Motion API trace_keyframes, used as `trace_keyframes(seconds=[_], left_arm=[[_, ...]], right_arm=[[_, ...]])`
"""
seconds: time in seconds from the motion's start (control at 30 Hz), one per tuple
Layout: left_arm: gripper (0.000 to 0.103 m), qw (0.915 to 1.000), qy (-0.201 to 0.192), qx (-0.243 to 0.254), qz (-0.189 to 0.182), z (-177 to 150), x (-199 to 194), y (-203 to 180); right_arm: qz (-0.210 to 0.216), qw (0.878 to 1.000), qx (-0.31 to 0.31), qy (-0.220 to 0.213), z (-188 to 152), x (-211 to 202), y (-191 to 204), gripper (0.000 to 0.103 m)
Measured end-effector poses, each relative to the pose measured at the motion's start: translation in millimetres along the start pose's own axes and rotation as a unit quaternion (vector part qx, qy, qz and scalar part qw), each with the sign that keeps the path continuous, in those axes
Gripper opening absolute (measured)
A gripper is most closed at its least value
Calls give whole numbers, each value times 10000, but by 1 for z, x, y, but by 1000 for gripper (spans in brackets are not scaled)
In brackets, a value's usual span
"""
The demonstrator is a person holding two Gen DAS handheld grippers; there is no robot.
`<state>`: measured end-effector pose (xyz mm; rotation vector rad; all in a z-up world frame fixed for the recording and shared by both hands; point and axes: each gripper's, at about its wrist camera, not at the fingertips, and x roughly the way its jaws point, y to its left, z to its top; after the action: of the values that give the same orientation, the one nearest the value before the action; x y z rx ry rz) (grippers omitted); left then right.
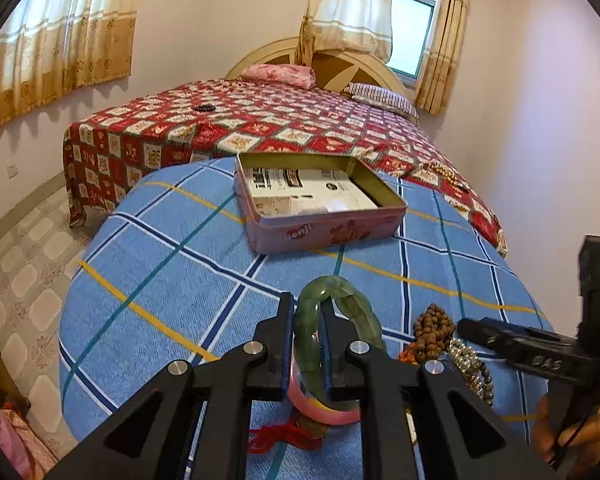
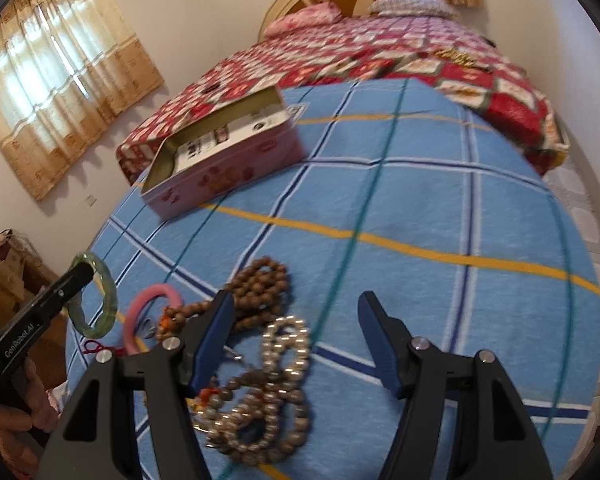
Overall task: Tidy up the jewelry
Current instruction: 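Grasp the green jade bangle with the left tool while the right tool grasps the brown bead bracelet, then carry both items into the pink tin and open both tools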
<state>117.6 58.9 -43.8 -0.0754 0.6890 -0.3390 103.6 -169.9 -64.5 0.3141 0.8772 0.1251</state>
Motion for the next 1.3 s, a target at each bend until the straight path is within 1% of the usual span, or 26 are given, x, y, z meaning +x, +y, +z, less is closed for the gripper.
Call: trace_keyframes(seconds=[0.07,0.13,0.2,0.27,0.37,0.4,0.43,0.47,0.5,0.57,0.6,0.67,0.7,0.73,0.77,0.8,0.87,0.97,1.07,1.17,1.23,1.3], left_arm=[[11,10000,-26,59,75,1,-2,-2],[11,9999,-2,94,116,2,0,-2],[11,9999,18,57,103,0,0,0],[11,9999,36,43,112,-2,1,2],[11,9999,49,6,131,-2,2,3],[11,9999,53,-8,125,-3,2,4],[11,9999,53,-20,124,-3,2,4],[11,9999,56,-26,123,-4,3,4],[11,9999,53,-25,113,-4,3,4],[11,9999,38,-15,118,-3,3,4],[11,9999,16,-18,104,-2,4,4],[11,10000,-21,-23,77,1,5,4],[11,10000,-43,-22,72,3,5,4],[11,9999,-74,-19,65,5,5,3],[11,9999,-122,-10,45,10,6,1],[11,9999,-158,3,29,13,6,0],[11,9997,-244,46,13,22,8,-4],[11,9995,-324,38,-19,32,13,-5],[11,9991,-423,64,-18,46,21,-8],[11,9987,-507,73,-48,62,33,-10],[11,9983,-567,119,-14,75,45,-12],[11,9980,-616,143,-2,85,56,-12]], right_arm=[[123,9997,-32,208,3,11,6,68],[353,9982,73,481,6,24,10,68],[240,9985,36,485,10,28,17,69],[366,9973,34,637,14,35,22,69],[277,9971,-71,699,18,41,30,69],[235,9970,-166,712,18,42,34,67],[175,9969,-297,706,18,44,38,63],[162,9965,-389,724,18,46,41,36],[276,9960,-387,763,18,48,41,33],[405,9960,-328,723,20,45,39,30],[563,9960,-337,610,22,39,39,27],[685,9966,-327,328,29,24,38,26],[743,9966,-294,204,32,18,36,21],[824,9963,-231,69,38,11,34,18],[912,9957,-161,-45,43,6,33,18],[997,9947,-99,-210,51,-2,30,11],[1053,9936,-103,-403,62,-7,32,11],[927,9936,-124,-635,79,-5,38,11],[1042,9921,-10,-694,92,-4,37,11],[1074,9907,-22,-833,112,-4,40,11],[1112,9892,-77,-952,126,-5,45,11],[1039,9886,-225,-1065,143,2,54,11]])
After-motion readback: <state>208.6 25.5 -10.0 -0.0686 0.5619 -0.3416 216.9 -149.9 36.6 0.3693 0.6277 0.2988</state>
